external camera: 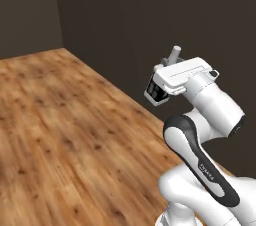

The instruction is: Open the cabinet directly in front. Then move the liquor and the mug to the dining counter with the jar on it.

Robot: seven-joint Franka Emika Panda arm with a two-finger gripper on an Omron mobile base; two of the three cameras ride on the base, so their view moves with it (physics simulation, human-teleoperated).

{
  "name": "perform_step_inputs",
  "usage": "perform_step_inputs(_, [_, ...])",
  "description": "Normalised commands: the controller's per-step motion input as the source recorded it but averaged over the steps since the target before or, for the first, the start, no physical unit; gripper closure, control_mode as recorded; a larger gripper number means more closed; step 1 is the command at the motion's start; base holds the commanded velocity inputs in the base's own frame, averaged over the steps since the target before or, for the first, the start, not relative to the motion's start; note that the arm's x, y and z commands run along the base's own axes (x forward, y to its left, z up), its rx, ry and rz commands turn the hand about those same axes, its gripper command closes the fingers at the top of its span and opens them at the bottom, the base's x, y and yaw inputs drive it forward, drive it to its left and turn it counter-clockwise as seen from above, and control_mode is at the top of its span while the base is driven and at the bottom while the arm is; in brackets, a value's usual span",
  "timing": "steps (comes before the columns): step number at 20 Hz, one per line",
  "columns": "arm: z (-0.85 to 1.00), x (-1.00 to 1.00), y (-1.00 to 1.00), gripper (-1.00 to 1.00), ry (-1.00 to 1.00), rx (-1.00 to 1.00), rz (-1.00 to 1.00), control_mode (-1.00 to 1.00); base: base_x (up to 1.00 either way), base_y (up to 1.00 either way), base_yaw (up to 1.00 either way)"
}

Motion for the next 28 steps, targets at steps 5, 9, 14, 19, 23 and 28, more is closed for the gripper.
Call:
perform_step_inputs(5, [0.0,0.0,0.0,1.0,0.0,0.0,0.0,1.0,1.0,0.36,0.03])
perform_step_inputs(9, [0.0,0.0,0.0,1.0,0.0,0.0,0.0,1.0,1.0,0.37,0.08])
perform_step_inputs(14, [0.0,0.0,0.0,1.0,0.0,0.0,0.0,1.0,1.0,0.32,0.09])
perform_step_inputs(19, [0.0,0.0,0.0,1.0,0.0,0.0,0.0,1.0,1.0,0.03,0.11])
perform_step_inputs(23, [0.0,0.0,0.0,1.0,0.0,0.0,0.0,1.0,1.0,-0.02,0.27])
perform_step_inputs(28, [0.0,0.0,0.0,1.0,0.0,0.0,0.0,1.0,1.0,-0.23,0.53])
